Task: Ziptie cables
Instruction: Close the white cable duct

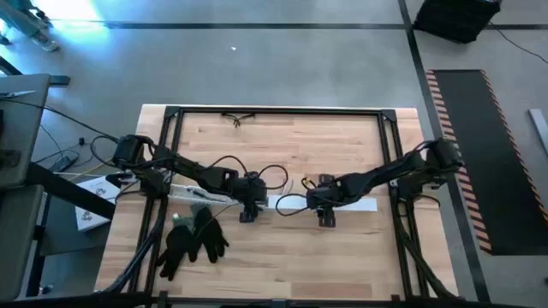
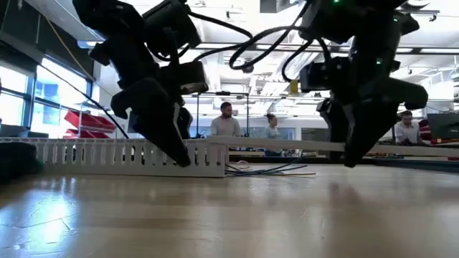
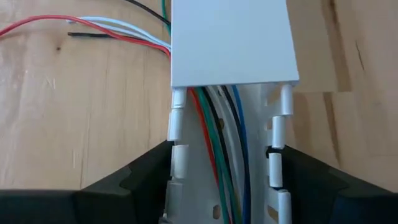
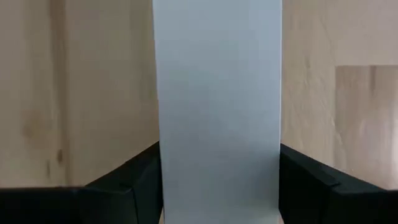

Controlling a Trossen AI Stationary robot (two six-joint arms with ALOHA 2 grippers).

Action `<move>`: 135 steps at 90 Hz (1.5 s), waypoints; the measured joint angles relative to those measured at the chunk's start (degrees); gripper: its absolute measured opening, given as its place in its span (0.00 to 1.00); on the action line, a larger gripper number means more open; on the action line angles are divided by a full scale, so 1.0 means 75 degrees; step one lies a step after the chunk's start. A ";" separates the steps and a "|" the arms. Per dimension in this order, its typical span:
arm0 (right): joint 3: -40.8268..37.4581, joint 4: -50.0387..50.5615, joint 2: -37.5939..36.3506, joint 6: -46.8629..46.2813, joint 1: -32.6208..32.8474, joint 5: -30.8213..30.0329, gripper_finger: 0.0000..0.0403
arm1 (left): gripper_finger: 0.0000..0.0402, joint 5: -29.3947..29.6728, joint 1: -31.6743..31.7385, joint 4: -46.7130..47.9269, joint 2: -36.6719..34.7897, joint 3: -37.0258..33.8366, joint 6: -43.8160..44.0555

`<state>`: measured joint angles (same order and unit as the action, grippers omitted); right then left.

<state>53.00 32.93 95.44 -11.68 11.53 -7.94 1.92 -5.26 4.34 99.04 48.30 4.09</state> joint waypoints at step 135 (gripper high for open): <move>0.0346 0.0525 0.0090 -0.0441 -0.0003 0.0125 0.55 | 0.57 -0.0363 0.0240 0.0682 -0.0070 0.0226 0.0548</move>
<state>55.59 36.86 96.12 -14.98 11.51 -7.00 -0.80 -3.46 9.45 98.52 49.99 8.20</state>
